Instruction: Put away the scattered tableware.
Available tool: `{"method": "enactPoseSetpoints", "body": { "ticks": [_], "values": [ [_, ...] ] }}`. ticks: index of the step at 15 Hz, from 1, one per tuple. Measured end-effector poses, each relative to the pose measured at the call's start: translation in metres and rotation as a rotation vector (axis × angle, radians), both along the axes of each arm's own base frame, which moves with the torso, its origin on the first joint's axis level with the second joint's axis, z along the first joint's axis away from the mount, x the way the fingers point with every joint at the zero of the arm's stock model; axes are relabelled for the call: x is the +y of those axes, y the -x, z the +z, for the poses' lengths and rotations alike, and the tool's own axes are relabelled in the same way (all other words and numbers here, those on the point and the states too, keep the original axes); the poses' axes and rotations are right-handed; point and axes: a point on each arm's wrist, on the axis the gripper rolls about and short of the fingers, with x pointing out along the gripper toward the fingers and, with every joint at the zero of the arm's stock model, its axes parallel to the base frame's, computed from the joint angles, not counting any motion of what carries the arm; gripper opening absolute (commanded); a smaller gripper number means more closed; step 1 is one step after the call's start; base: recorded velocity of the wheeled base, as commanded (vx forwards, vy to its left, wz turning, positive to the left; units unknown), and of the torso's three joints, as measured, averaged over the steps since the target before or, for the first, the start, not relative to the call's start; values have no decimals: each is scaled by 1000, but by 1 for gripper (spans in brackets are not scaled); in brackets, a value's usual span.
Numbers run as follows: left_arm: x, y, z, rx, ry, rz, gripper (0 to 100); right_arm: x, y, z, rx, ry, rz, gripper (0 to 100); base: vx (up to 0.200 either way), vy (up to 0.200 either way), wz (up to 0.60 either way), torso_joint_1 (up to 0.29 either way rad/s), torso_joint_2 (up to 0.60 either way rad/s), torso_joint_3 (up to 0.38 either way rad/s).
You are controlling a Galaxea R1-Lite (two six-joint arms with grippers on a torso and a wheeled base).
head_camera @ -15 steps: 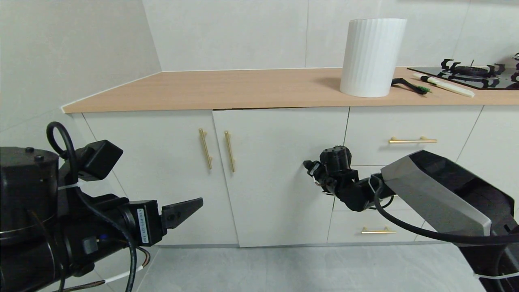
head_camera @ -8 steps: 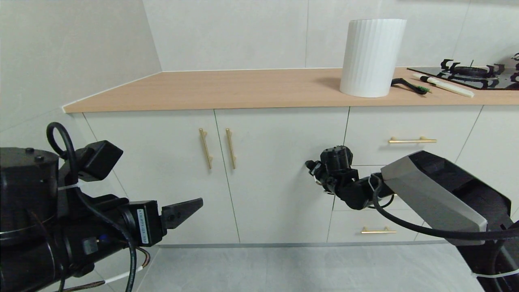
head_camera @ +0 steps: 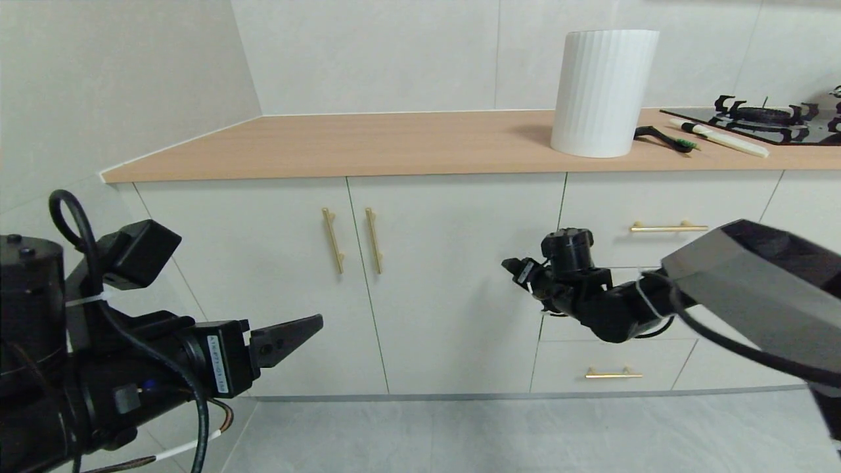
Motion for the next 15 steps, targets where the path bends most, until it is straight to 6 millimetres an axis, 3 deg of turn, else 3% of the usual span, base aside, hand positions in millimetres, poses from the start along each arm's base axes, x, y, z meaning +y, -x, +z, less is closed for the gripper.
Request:
{"method": "enactPoseSetpoints", "body": {
  "ticks": [4,7,12,15],
  "values": [
    [11,19,15,-74,39,1,100,-38,71,37,-109,166,127,100,0,0,0,0,0,0],
    [29,43,24,-137,58,27,100,-70,135,58,-227,265,138,100,0,0,0,0,0,0],
    [65,105,14,-207,27,68,100,-125,238,98,-425,408,64,100,0,0,0,0,0,0],
    [86,152,-2,-258,-24,107,100,-159,299,107,-485,477,-17,100,0,0,0,0,0,0]
  ]
}}
